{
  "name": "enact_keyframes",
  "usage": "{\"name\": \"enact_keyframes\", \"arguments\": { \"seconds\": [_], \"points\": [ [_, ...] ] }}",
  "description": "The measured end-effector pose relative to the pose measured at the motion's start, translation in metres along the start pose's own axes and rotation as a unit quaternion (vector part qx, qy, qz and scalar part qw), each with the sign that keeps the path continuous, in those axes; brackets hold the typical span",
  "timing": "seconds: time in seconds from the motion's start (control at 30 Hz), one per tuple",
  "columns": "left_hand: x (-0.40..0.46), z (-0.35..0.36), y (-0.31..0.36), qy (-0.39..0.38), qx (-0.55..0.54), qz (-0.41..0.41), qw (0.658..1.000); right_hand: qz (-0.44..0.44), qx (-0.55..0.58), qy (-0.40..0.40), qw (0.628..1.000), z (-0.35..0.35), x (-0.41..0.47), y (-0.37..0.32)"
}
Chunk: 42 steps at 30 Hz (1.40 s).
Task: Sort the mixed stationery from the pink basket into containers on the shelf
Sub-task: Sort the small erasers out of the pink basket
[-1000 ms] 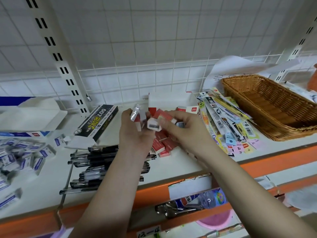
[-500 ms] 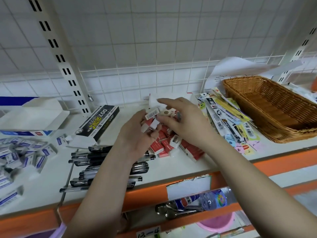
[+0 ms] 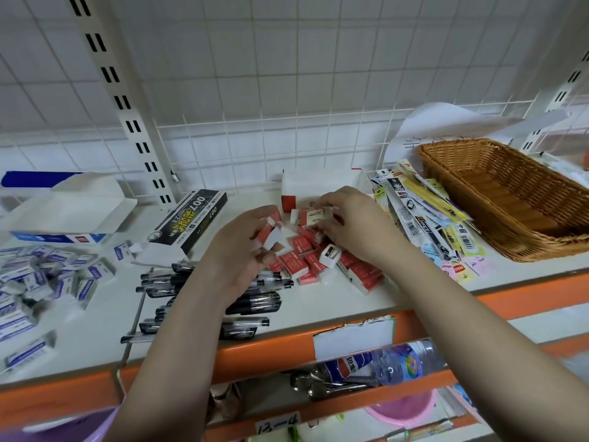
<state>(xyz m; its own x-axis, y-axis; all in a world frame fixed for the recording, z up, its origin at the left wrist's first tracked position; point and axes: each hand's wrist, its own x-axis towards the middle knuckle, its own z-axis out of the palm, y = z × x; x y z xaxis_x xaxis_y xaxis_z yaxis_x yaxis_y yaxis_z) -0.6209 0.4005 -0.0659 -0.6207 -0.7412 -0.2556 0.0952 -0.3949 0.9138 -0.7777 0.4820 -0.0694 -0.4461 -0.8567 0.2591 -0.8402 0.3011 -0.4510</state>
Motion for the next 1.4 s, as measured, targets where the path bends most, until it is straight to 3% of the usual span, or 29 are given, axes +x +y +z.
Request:
{"name": "enact_keyframes", "arguments": {
  "seconds": [0.13, 0.27, 0.43, 0.53, 0.6, 0.67, 0.73, 0.87, 0.97, 1.1, 1.23, 1.4],
  "points": [
    [0.000, -0.008, -0.006, -0.022, 0.008, 0.026, 0.999, -0.001, -0.090, -0.071, 0.993, -0.003, -0.003, -0.007],
    [-0.002, -0.008, -0.007, -0.008, 0.032, 0.024, 0.999, -0.027, -0.062, -0.022, 0.997, -0.010, -0.015, -0.017],
    [0.000, -0.005, -0.009, 0.042, 0.072, 0.021, 0.996, -0.061, -0.129, -0.215, 0.966, -0.011, -0.032, -0.006],
    [0.008, 0.005, -0.007, 0.038, 0.166, 0.049, 0.984, -0.078, -0.108, -0.208, 0.969, -0.008, -0.032, -0.002],
    [0.012, 0.014, -0.004, 0.021, 0.237, 0.074, 0.969, -0.078, -0.053, -0.126, 0.988, -0.010, -0.034, -0.002],
    [0.017, 0.018, -0.002, 0.032, 0.297, 0.096, 0.949, -0.044, 0.073, 0.006, 0.996, -0.014, -0.038, -0.004],
    [0.020, 0.013, 0.002, 0.084, 0.272, 0.091, 0.954, 0.040, 0.237, 0.089, 0.967, -0.019, -0.040, -0.006],
    [-0.001, -0.021, 0.007, 0.114, 0.096, 0.064, 0.987, 0.174, 0.513, 0.064, 0.838, -0.021, -0.034, -0.024],
    [-0.035, -0.062, 0.008, 0.123, 0.081, 0.111, 0.983, 0.156, 0.518, 0.015, 0.841, -0.007, -0.027, -0.052],
    [-0.075, -0.137, 0.020, 0.265, 0.244, 0.136, 0.923, 0.069, 0.431, -0.095, 0.895, 0.030, -0.015, -0.116],
    [-0.114, -0.219, 0.047, 0.359, 0.315, 0.191, 0.858, -0.017, 0.392, -0.202, 0.898, 0.075, -0.001, -0.208],
    [-0.132, -0.337, 0.079, 0.424, 0.458, 0.216, 0.751, -0.176, 0.287, -0.204, 0.919, 0.148, 0.023, -0.330]
  ]
}}
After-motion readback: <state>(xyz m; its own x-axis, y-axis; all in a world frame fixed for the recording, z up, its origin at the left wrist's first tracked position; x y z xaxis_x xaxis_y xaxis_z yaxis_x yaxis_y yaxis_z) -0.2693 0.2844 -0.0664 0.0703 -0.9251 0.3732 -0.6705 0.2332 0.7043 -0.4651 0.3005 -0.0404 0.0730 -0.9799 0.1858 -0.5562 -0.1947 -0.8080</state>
